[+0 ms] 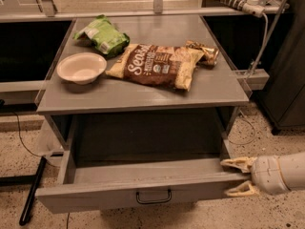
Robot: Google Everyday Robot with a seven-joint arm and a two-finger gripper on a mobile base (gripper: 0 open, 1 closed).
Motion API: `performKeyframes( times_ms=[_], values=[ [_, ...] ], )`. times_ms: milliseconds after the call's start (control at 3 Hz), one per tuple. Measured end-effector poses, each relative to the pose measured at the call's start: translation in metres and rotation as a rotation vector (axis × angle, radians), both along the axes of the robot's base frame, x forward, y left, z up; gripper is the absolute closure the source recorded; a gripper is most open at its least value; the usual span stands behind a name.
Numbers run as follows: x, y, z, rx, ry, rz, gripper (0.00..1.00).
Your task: Open top drawer
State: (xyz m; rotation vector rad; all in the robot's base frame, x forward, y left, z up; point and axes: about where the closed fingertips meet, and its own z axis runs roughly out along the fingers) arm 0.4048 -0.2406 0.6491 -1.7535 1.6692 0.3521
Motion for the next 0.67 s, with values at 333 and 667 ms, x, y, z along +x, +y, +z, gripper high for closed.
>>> performKeyframes(
  times_ms=[333,667],
  values=[
    [0.0,0.0,0.002,0.0,0.0,0.0,0.61],
    [-0.011,-0.005,0.0,0.002,0.001,-0.002,0.84]
  ],
)
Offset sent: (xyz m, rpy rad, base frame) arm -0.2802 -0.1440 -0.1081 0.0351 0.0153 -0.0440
